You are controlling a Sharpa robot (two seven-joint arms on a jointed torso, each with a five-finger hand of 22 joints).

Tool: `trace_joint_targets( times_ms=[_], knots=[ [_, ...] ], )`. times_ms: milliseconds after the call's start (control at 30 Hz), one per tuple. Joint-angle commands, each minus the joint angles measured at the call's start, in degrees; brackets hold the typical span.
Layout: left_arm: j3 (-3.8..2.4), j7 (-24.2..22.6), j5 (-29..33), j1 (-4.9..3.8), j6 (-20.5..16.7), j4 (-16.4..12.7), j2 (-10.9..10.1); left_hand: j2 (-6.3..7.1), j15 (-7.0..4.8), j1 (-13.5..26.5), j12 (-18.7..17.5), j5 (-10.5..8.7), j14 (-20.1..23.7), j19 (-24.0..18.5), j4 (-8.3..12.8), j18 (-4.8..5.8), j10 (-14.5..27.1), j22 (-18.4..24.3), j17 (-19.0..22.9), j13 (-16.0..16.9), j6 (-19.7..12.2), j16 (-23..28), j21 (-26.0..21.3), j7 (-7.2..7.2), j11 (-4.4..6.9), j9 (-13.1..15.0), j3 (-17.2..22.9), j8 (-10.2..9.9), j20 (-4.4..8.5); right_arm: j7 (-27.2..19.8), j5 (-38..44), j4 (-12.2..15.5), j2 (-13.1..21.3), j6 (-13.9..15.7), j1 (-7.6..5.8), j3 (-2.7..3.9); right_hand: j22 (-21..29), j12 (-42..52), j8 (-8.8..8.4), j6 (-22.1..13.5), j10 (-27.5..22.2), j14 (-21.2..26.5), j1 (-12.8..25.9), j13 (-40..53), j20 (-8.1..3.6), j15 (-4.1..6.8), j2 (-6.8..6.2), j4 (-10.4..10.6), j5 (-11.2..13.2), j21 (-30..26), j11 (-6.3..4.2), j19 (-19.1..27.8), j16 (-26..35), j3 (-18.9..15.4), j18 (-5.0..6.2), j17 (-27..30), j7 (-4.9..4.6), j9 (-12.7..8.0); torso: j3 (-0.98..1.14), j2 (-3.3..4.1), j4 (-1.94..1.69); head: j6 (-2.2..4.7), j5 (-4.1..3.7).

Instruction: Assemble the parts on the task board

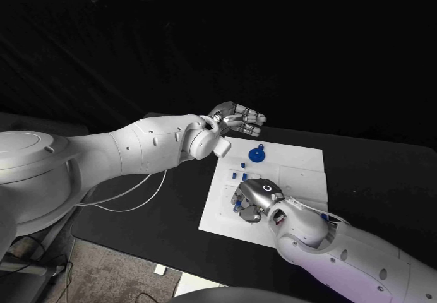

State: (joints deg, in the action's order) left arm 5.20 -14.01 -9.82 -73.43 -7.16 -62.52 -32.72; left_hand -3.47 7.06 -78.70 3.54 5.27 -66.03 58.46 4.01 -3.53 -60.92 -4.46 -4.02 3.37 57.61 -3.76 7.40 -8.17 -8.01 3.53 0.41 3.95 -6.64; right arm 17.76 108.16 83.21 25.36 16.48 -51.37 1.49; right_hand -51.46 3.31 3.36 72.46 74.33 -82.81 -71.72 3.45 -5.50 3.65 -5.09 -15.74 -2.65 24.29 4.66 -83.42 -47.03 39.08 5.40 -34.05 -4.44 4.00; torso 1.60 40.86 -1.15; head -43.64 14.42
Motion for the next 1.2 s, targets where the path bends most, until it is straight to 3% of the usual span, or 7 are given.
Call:
trace_joint_targets(
  times_ms=[33, 1200],
  knots=[
    [-0.05, -0.29, 0.00, -0.02, 0.84, 0.00, 0.14, -0.43, 0.08, 0.01, -0.17, -0.35, -0.10, -0.03, -0.29, -0.21, 0.16, 0.05, -0.03, 0.00, -0.22, 0.06, 0.17, -0.27, -0.20, 0.03, -0.13, -0.16, 0.19, 0.39, 0.34, 0.19, -0.02, 0.34, 0.06, -0.02, -0.05, 0.31, 0.32, 0.41, 3.55, -0.18, -0.22, 0.05, -0.01, 0.41, 0.42, 0.04, -0.10, -0.39, -3.28, -0.59, 0.07, 0.28, 1.36, -0.08, 0.06, 0.07, 0.00, -0.01, 0.02, -0.01, 0.04],
    [-0.05, -0.17, 0.00, -0.01, 0.91, 0.15, 0.39, -0.47, 0.10, -0.01, -0.17, -0.37, -0.04, -0.05, -0.30, -0.22, 0.28, 0.05, -0.02, 0.00, -0.23, 0.07, 0.15, -0.23, -0.23, 0.03, -0.20, -0.14, 0.17, 0.17, -0.11, -1.04, -0.62, -1.38, 0.05, -0.03, -0.81, 0.31, 0.32, 0.44, 3.55, -0.17, -0.16, 0.05, 0.00, 0.40, 0.38, 0.09, -0.11, -1.05, -3.29, -0.84, 0.00, 0.31, 1.34, -0.11, 0.06, 0.07, 0.00, 0.01, -0.01, -0.22, -0.23]
  ],
)
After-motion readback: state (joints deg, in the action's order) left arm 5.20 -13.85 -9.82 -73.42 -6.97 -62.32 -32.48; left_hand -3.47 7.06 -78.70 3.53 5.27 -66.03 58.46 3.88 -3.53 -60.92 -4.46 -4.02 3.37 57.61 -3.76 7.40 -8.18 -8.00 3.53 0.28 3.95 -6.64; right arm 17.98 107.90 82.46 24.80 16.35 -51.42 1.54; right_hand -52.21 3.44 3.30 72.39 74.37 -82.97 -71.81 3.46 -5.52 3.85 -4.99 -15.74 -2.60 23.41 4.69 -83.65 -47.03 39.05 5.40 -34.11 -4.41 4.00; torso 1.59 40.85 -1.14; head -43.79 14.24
